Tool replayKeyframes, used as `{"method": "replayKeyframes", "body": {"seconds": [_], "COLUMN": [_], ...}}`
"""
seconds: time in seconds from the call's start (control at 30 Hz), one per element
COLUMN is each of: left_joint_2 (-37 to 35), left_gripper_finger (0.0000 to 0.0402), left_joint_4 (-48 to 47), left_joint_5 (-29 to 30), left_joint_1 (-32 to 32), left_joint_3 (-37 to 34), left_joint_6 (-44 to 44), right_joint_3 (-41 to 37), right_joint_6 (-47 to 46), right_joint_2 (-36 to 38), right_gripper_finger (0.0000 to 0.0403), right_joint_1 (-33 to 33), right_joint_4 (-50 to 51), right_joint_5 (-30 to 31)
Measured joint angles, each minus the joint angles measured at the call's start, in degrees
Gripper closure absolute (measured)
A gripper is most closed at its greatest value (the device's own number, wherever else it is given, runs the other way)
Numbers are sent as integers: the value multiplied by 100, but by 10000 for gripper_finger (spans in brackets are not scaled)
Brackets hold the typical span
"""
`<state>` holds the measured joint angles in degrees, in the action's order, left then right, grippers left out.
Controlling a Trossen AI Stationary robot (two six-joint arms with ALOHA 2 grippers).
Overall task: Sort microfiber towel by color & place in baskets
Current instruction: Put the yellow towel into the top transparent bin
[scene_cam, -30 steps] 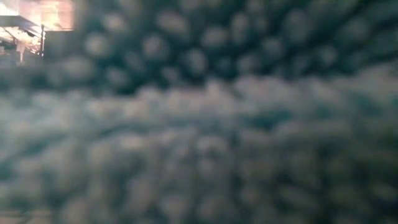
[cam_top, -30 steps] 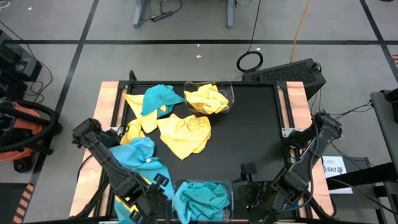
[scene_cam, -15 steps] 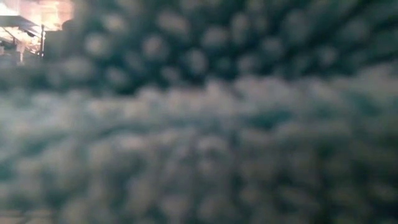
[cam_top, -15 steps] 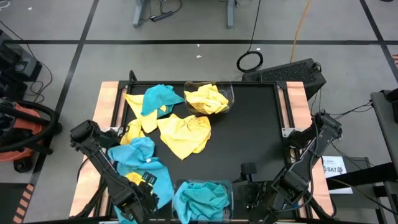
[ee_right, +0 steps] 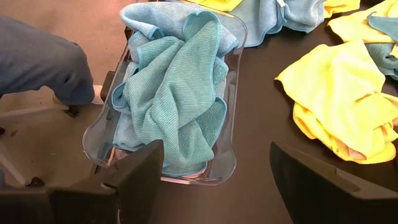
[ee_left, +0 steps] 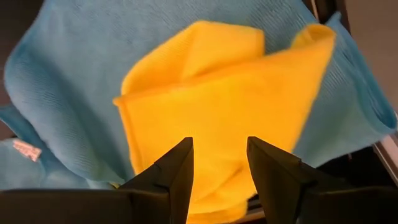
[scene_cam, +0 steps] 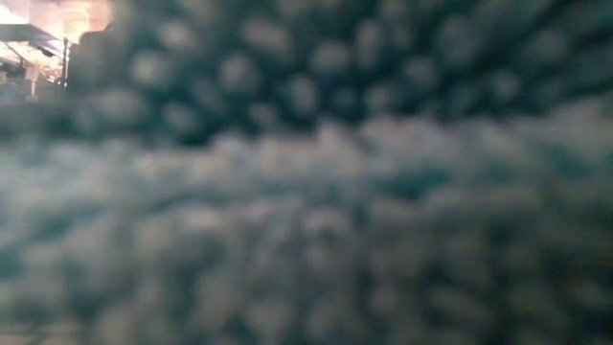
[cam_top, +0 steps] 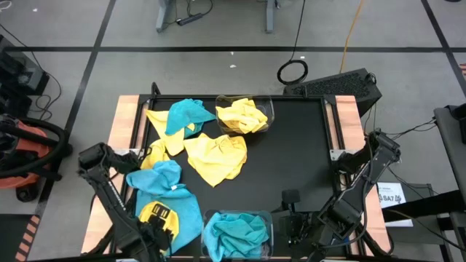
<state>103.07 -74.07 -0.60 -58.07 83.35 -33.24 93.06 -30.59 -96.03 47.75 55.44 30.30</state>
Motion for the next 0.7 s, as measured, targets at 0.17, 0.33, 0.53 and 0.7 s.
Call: {"method": "replayKeyframes", "body": {"seconds": [0.17, 0.33, 0.53, 0.7], "left_joint_2": [0, 0, 0, 0], "left_gripper_finger": [245, 245, 241, 212], "left_joint_4": [-34, -127, 166, 316], "left_joint_5": [4, 69, 61, 30], "left_joint_1": [-231, -439, -651, -800], "left_joint_3": [0, -13, -251, -427], "left_joint_6": [-148, -438, -1119, -1365], "right_joint_3": [0, 0, 0, 0], "right_joint_6": [0, 0, -2, 37], "right_joint_2": [0, 0, 0, 0], "right_gripper_finger": [118, 118, 118, 118], "right_joint_1": [-2, 0, 0, 0], "right_joint_4": [-19, -86, -85, -104], "right_joint_5": [0, 0, -2, -2]}}
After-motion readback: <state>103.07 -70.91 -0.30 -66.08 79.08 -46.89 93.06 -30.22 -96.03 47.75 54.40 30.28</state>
